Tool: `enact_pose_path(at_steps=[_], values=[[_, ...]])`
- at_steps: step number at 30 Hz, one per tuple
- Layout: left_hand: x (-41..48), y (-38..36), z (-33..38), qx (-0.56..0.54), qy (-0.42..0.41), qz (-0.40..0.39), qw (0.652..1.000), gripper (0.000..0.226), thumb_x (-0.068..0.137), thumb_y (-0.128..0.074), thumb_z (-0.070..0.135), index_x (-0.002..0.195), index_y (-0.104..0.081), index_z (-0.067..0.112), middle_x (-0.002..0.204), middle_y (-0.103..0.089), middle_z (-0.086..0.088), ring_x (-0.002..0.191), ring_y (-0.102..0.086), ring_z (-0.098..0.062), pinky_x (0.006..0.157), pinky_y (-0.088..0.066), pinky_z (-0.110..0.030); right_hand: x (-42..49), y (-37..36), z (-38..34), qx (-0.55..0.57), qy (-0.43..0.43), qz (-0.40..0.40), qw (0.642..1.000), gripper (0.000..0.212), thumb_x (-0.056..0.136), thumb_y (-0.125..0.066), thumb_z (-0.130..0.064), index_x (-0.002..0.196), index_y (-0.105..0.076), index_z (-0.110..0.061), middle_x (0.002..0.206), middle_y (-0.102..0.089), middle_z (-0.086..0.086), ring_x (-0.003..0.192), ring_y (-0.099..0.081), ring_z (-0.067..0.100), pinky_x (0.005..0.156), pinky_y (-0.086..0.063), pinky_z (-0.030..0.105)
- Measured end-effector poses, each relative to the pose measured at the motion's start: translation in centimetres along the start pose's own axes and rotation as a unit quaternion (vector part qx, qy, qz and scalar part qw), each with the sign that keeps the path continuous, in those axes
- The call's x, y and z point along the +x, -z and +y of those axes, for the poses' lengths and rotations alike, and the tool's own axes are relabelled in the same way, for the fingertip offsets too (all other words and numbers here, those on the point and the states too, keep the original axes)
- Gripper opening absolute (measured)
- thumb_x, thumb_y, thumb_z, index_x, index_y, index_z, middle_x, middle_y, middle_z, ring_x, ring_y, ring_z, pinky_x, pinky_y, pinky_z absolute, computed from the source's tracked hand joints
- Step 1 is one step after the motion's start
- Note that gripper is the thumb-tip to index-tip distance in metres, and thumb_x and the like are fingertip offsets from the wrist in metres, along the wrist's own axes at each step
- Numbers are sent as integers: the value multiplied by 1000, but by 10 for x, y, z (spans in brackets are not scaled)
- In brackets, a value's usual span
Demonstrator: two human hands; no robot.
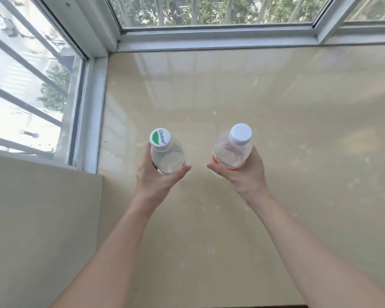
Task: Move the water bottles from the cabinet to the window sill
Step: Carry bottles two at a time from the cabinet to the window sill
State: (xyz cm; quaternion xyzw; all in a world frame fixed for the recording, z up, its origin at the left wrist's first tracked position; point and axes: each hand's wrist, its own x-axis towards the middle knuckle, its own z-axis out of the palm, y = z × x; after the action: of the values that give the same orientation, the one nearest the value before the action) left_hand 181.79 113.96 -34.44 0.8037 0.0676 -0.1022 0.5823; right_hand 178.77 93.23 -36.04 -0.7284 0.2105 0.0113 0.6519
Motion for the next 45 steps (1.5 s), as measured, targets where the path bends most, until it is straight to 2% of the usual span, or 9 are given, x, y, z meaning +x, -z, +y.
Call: enact_pose_path(at_steps=[6,15,18,21,24,29,33,37,45], values=[[2,-3,-20,10,-4,-12,1000,60,68,-88,15,118,-57,22,103,-68,13,101,-65,-8,82,-48,-17,8,-1,18,2,-10,-10,1000,59,64,-94,-9,111,-59,-1,102,-70,16,86,-67,15,75,-54,24],[2,4,-67,103,58,-31,992,67,59,-90,37,118,-59,26,111,-66,10,106,-61,-8,91,-52,-33,6,5,52,-124,-30,-27,991,66,63,-93,-25,120,-61,-23,109,-71,-11,100,-67,6,84,-50,20],[6,5,-81,134,67,-33,988,69,59,-90,37,120,-60,25,113,-65,9,109,-60,-10,94,-51,-33,7,7,64,-180,-59,-38,981,54,65,-90,-31,110,-62,-20,80,-64,-14,66,-60,2,66,-46,15],[9,4,-83,142,70,-27,987,68,61,-91,32,121,-60,22,113,-64,9,108,-58,-9,90,-46,-21,9,5,67,-216,-65,-23,974,42,72,-88,-22,70,-47,-30,46,-46,-20,44,-44,2,49,-34,10],[12,1,-79,140,63,-26,988,63,64,-90,28,120,-60,20,108,-62,13,98,-54,0,76,-37,1,11,2,63,-238,-58,-8,969,66,75,-86,-18,65,-24,-39,39,-42,-26,40,-41,2,46,-32,11],[15,-1,-81,154,69,-27,985,66,64,-89,29,122,-58,21,109,-59,13,98,-54,-2,71,-36,3,13,3,69,-256,-62,-17,964,64,73,-87,-21,64,-26,-38,41,-40,-12,42,-41,3,46,-31,12],[7,6,-79,186,73,-33,979,86,65,-89,27,138,-42,23,121,-49,13,112,-48,-4,86,-36,-12,8,13,64,-303,-48,-45,951,38,70,-87,-21,93,-56,-23,83,-51,-12,74,-51,-2,65,-33,13],[-15,34,-61,282,80,-33,956,94,72,-83,35,147,-29,21,144,-42,3,131,-42,-18,98,-34,-27,-6,39,37,-416,-28,-64,907,84,77,-79,-26,147,-35,-18,131,-47,3,122,-45,24,89,-38,30],[-77,74,51,436,46,21,899,73,81,-67,40,144,-35,20,143,-43,0,128,-43,-23,92,-46,-43,-59,86,-74,-594,59,-96,797,65,81,-64,-41,141,-49,-24,129,-57,1,117,-54,26,102,-41,38]])
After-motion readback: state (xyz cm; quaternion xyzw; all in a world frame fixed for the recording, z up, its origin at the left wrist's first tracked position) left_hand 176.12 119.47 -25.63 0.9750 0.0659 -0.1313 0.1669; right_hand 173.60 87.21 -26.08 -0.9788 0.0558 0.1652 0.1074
